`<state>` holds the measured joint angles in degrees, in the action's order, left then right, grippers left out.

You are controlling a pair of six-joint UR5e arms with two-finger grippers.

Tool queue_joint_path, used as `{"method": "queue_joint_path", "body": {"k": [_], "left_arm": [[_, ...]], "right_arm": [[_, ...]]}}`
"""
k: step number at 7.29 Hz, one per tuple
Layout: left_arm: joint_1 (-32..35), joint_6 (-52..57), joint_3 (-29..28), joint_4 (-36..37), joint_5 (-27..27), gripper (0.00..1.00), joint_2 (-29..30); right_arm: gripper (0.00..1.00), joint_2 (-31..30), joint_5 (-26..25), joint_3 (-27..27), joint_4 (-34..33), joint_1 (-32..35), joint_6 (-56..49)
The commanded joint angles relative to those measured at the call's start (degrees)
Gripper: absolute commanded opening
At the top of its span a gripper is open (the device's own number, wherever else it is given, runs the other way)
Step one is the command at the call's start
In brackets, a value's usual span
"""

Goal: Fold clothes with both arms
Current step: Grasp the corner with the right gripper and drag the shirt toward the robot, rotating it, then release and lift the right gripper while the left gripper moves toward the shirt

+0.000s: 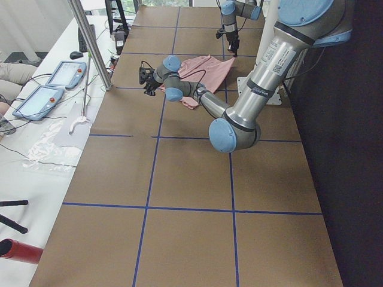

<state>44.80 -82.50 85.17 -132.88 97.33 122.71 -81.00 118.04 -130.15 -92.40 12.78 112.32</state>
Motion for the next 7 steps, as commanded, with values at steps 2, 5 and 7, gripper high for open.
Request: {"method": "queue_joint_path", "body": {"k": [2, 5, 7], "left_arm": [[-1.5, -7.4, 4.4, 0.0, 8.7, 0.35, -2.4], [-9.2, -10.9, 16.6, 13.3, 9.9, 0.47, -8.5], [-18.6, -12.8, 19.4, 26.5, 1.3, 0.53, -7.8]], "right_arm": [[1.00, 0.5, 2.2, -0.4, -0.1, 4.0, 0.9], [1.00, 4.5, 1.8, 0.6, -0.1, 22.4, -0.5], [1.00, 4.5, 1.8, 1.7, 0.2, 30.0, -7.2]]}}
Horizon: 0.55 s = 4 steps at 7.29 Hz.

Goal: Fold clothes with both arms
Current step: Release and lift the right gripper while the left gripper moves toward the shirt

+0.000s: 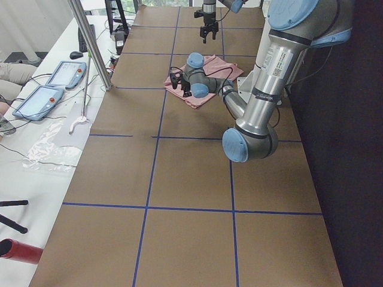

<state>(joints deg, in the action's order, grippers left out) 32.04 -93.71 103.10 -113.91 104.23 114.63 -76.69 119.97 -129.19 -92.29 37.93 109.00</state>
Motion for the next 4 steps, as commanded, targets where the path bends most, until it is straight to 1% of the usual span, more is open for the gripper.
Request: {"method": "queue_joint_path", "body": {"k": [1, 2, 3, 4], "left_arm": [[-7.5, -1.7, 1.1, 7.7, -7.0, 0.56, 0.3], [-7.5, -1.9, 1.1, 7.7, -7.3, 0.63, 0.3], [-7.7, -1.9, 1.0, 9.4, -7.4, 0.65, 0.5], [-7.8, -1.9, 0.6, 10.5, -7.4, 0.65, 1.1]], "right_arm": [[1.00, 0.2, -0.2, 2.2, 0.1, 5.4, -5.3], [1.00, 0.2, -0.3, 2.8, 0.1, 5.4, -6.0], [1.00, 0.1, -0.4, 2.8, 0.1, 5.4, -6.1], [1.00, 0.1, -0.4, 3.0, 0.1, 5.4, -6.1]]}}
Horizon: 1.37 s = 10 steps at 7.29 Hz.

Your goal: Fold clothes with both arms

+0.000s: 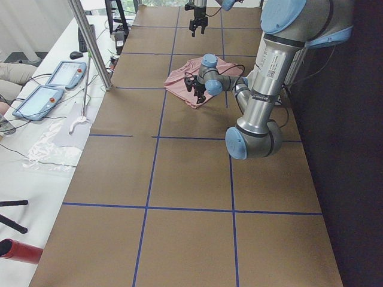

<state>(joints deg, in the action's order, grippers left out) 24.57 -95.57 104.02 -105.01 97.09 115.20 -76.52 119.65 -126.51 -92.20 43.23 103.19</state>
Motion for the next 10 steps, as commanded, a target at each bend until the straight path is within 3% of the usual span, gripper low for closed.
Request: {"method": "queue_joint_path", "body": {"k": [1, 6, 8, 10], "left_arm": [[-0.3, -0.1, -1.4, 1.6, -0.3, 0.65, 1.1], [-0.3, 0.1, -5.5, 2.0, -2.7, 0.63, 2.6], [-0.2, -0.1, -5.4, 3.0, -2.8, 0.49, 2.2], [-0.3, -0.1, -5.4, 4.3, -2.8, 0.44, 2.5]], "right_arm": [[1.00, 0.0, 0.0, 1.1, 0.0, 0.0, -0.3], [1.00, 0.1, 0.0, 1.4, 0.0, 0.0, -0.3], [1.00, 0.2, 0.0, 1.6, 0.0, -0.2, -0.3], [1.00, 0.3, 0.0, 1.6, 0.0, -0.5, -0.2]]}}
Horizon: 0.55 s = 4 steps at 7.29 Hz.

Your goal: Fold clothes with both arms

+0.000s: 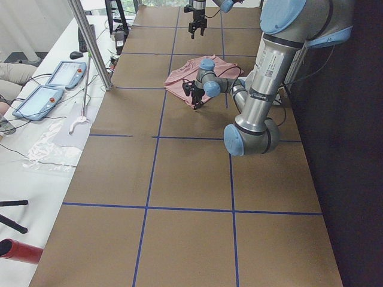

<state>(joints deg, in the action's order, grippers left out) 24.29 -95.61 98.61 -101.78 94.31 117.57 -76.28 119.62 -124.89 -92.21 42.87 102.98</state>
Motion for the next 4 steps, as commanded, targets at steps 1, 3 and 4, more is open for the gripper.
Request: {"method": "queue_joint_path", "body": {"k": [1, 3, 4], "left_arm": [[-0.1, 0.0, 0.0, 1.8, 0.0, 0.42, 0.4], [-0.1, -0.4, 0.2, 1.8, 0.2, 0.41, 0.6], [-0.1, -0.8, 0.2, 1.8, 0.1, 0.34, 0.6]], "right_arm": [[1.00, 0.2, 0.0, 0.1, 0.0, -0.2, 0.0], [1.00, 0.5, 0.0, 0.2, -0.1, -0.2, 0.0], [1.00, 0.5, 0.0, 0.2, -0.1, -0.2, 0.1]]}}
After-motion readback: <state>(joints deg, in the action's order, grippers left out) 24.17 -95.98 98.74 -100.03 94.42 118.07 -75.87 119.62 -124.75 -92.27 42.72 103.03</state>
